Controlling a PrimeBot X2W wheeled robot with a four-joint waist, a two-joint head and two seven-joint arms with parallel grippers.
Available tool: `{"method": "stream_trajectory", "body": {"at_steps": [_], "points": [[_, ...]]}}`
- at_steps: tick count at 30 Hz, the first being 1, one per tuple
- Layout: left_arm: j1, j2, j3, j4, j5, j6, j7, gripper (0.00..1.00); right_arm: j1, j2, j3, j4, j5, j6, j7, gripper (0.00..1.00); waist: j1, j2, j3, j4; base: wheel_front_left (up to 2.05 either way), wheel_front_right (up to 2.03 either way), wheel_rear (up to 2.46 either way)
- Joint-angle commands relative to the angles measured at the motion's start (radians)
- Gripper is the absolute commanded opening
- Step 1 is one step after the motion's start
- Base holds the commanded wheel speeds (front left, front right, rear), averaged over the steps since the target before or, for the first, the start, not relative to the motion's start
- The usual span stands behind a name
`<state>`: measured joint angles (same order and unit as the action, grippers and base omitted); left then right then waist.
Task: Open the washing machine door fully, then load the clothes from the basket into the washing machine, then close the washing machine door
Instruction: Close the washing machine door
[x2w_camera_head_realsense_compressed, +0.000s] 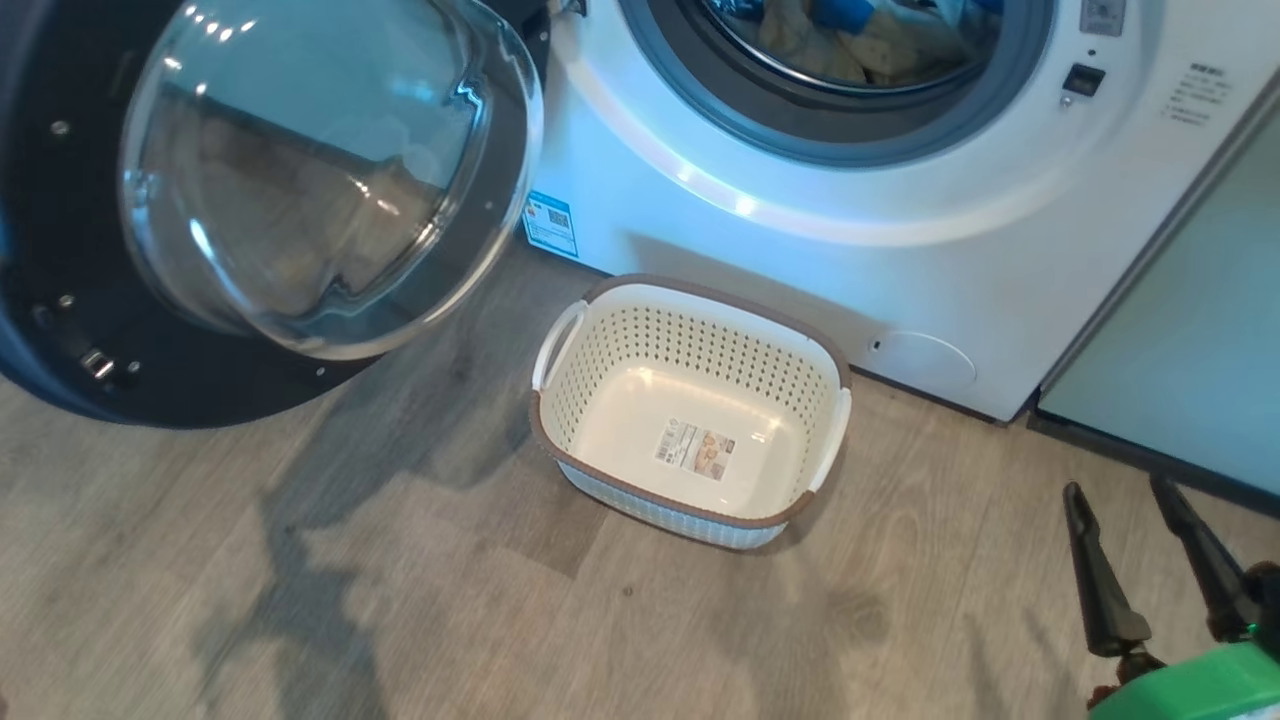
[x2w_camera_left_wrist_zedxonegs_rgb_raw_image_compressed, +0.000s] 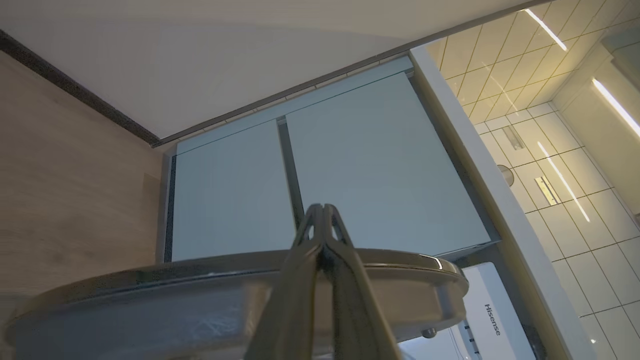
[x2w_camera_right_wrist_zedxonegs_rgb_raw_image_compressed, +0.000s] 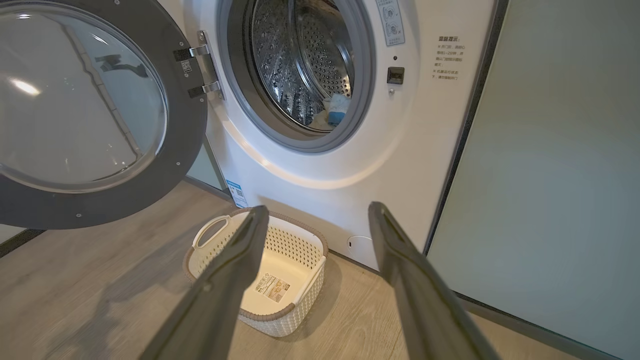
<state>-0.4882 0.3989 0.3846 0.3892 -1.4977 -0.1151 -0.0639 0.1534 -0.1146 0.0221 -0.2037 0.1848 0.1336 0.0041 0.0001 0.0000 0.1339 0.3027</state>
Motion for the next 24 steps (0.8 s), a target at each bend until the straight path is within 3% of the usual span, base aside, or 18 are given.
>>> {"method": "stream_trajectory", "body": {"at_steps": [1, 11, 24], "points": [[-0.046, 0.072, 0.032, -0.009, -0.001, -0.008, 0.013, 0.00, -0.042, -0.028, 0.014, -0.045, 0.004, -0.003, 0.006, 1.00, -0.0001, 0.0000, 0.008, -0.008, 0.00, 0.00, 0.00], [-0.090, 0.082, 0.032, 0.091, -0.023, -0.015, 0.023, 0.00, -0.045, -0.055, 0.003, -0.085, 0.008, -0.003, 0.040, 1.00, -0.0001, 0.0000, 0.043, -0.030, 0.00, 0.00, 0.00], [-0.089, 0.086, 0.003, 0.107, -0.030, -0.015, 0.058, 0.00, -0.049, -0.061, -0.008, -0.104, 0.009, -0.003, 0.058, 1.00, -0.0001, 0.0000, 0.070, -0.035, 0.00, 0.00, 0.00]]}}
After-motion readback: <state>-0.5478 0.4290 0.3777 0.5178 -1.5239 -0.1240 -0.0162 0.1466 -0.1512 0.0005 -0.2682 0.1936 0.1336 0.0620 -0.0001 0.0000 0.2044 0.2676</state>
